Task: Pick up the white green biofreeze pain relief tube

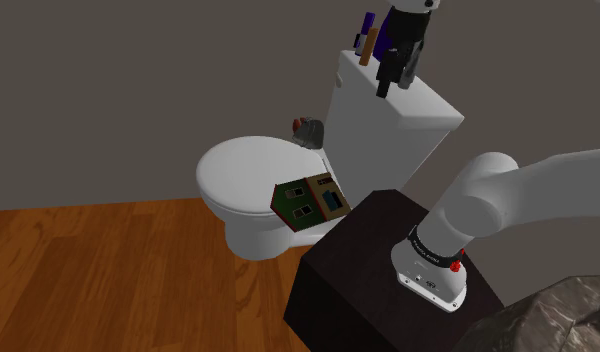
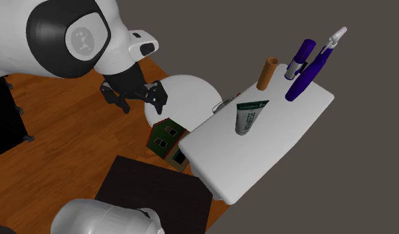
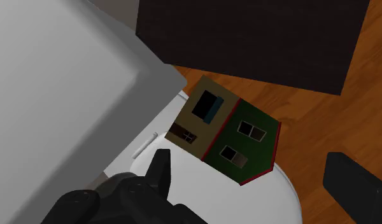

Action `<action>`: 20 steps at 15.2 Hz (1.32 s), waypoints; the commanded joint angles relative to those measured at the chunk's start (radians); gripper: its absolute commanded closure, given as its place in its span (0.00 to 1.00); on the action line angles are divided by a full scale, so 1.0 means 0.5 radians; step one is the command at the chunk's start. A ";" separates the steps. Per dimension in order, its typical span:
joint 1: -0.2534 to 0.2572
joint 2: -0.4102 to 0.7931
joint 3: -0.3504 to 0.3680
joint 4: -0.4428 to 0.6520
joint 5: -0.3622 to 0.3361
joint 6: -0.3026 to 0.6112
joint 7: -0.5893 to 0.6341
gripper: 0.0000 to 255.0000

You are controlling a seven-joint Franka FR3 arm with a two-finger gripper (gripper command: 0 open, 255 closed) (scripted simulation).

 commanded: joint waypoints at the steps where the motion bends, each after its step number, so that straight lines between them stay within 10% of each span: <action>1: 0.000 0.000 0.000 0.000 0.000 0.000 0.000 0.00; 10: 0.093 -0.143 -0.534 0.179 -0.278 -0.123 -1.482 0.00; 20: 0.196 0.411 -1.104 0.878 -0.248 -0.169 -3.244 0.00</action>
